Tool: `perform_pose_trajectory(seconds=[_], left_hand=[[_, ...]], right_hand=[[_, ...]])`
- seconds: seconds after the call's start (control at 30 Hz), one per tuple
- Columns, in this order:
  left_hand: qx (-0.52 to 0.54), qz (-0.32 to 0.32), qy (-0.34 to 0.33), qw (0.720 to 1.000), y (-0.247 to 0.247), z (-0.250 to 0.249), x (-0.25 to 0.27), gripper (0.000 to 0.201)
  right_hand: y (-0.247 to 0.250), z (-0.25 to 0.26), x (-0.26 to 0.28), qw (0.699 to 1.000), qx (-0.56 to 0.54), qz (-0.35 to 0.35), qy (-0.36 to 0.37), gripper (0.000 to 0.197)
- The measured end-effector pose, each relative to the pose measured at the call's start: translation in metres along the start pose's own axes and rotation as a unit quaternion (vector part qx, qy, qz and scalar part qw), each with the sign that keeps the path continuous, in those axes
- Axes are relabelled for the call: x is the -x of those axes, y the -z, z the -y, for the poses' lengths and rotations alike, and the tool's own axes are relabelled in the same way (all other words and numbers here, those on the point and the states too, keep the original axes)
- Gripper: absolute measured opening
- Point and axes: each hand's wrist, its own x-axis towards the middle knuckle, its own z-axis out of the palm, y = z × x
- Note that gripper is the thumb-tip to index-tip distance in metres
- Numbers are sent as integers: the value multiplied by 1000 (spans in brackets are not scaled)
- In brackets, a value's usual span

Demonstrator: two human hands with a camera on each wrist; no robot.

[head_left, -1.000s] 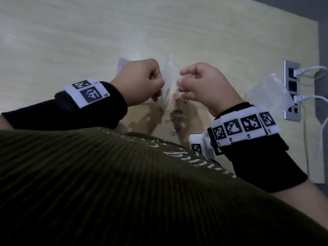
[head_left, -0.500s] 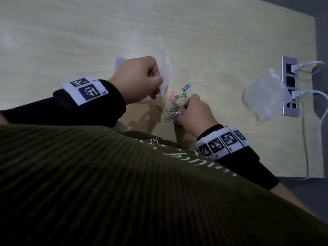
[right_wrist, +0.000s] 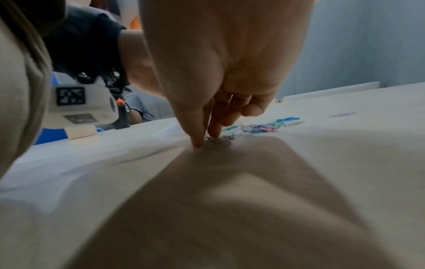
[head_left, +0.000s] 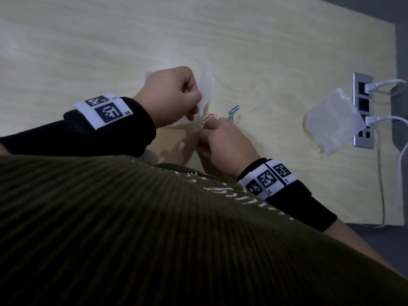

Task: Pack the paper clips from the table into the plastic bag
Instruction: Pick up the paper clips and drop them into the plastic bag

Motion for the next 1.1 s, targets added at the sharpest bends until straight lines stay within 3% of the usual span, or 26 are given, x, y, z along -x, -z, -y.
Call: perform_pose_trajectory(seconds=[0.17,0.23,0.33,0.4,0.47,0.6,0.7,0.9,1.1], left_hand=[[3,2,2,1000,0,1,1,12],[3,5,1,1000,0,1,1,11],[2,8,3,1000,-1,0,1,10],[0,8,3,1000,-2,0,2,9],[-1,8,2,1000,-2,0,1,9],[-5,6,0,1000,-3,0,1,10],[-4,4,-1,1000,-3,-1,1,11],[2,6,2,1000,-2,0,2,10],[3,7,2,1000,-1,0,3,9]], right_hand=[[7,-22,-5,997,8,-32,-69,18],[11,-31,-5,989,-34,-76,-124,14],[14,-42,-7,941,-134,-153,-271,38],[13,-46,-11,918,-161,-133,-336,50],[10,-42,-13,926,-156,-119,-323,48],[5,-19,-10,970,-114,-69,-205,49],[0,-11,-8,984,-63,-61,-158,35],[-2,-26,-9,989,-21,-73,-125,22],[4,-34,-12,979,-56,-112,-160,21]])
